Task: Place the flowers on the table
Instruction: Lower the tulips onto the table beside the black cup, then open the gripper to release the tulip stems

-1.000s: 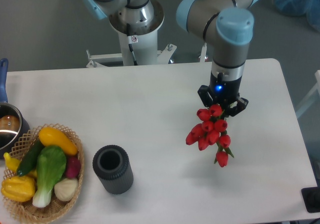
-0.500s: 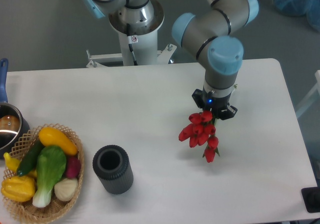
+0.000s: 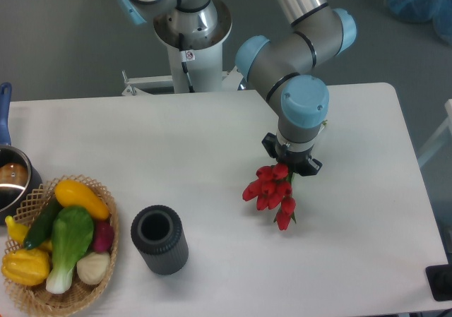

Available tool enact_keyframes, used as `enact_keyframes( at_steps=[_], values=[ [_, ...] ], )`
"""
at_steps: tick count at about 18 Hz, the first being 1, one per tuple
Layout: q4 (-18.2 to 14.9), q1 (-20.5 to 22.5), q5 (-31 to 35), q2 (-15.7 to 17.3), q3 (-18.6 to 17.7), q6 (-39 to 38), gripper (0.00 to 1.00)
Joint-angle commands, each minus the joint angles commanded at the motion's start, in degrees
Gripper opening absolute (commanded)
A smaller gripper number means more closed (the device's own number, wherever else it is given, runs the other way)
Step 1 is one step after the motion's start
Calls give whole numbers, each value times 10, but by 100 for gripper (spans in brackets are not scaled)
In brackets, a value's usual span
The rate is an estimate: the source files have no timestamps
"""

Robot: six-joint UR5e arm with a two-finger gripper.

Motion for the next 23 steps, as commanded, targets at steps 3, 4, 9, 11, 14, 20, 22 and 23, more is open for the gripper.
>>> enact_keyframes(
  at_steps=[3, 4, 9, 11, 14, 20, 22, 23],
  values=[
    [2, -4, 0, -9, 4, -4, 34],
    [4, -4, 0, -11, 6, -4, 34],
    [4, -4, 0, -11, 6, -4, 58],
    [4, -4, 0, -11, 6, -4, 72],
    [4, -4, 0, -11, 6, 0, 88],
    [4, 10, -3, 5, 7, 2, 100],
    [3, 21, -14, 25, 15, -3, 100],
    [3, 21, -25, 32, 20, -4, 100]
  ],
)
